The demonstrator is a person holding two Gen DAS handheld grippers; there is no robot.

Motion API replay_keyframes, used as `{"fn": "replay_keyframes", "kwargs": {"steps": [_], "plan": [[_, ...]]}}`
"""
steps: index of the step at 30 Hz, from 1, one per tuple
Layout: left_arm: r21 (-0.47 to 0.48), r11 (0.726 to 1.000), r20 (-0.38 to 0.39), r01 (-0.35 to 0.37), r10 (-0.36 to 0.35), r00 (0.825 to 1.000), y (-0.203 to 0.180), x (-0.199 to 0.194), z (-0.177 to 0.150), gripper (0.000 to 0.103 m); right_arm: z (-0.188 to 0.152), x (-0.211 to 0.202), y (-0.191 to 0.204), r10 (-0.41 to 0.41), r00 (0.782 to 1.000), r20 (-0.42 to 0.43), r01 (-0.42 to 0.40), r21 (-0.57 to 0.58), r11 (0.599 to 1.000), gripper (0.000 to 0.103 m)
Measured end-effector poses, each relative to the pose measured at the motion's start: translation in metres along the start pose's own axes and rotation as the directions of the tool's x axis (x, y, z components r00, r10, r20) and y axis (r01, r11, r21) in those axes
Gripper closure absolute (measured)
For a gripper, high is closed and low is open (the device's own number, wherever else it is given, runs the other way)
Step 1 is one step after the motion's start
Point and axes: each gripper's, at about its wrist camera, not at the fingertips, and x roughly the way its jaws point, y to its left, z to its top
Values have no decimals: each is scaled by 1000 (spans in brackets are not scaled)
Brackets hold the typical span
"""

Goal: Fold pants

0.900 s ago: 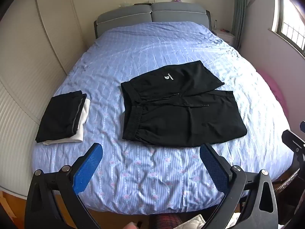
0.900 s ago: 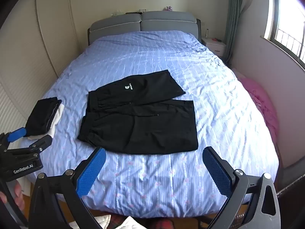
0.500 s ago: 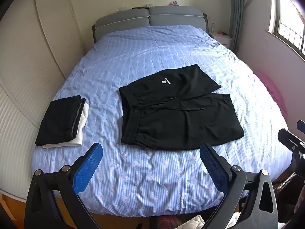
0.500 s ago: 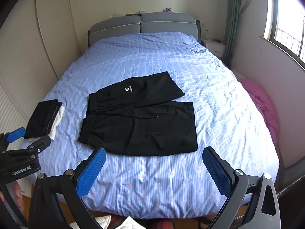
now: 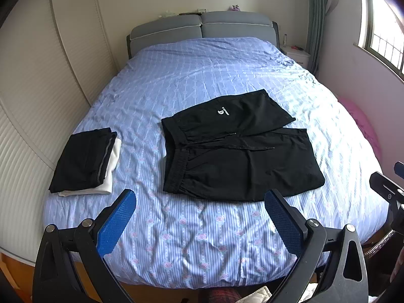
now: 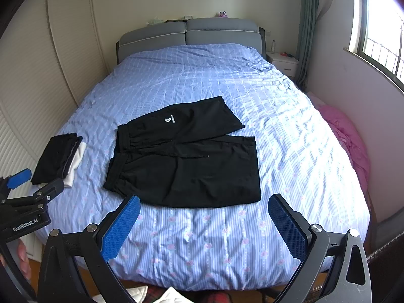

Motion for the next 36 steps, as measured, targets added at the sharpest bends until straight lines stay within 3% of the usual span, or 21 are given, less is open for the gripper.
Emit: {"fn": "replay_keyframes", "kwargs": {"steps": [36], "plan": [[-15, 1000, 21, -3, 3, 1000, 9, -1, 9, 0, 0, 1, -4, 2, 1000, 8, -2, 2, 1000, 1]]}}
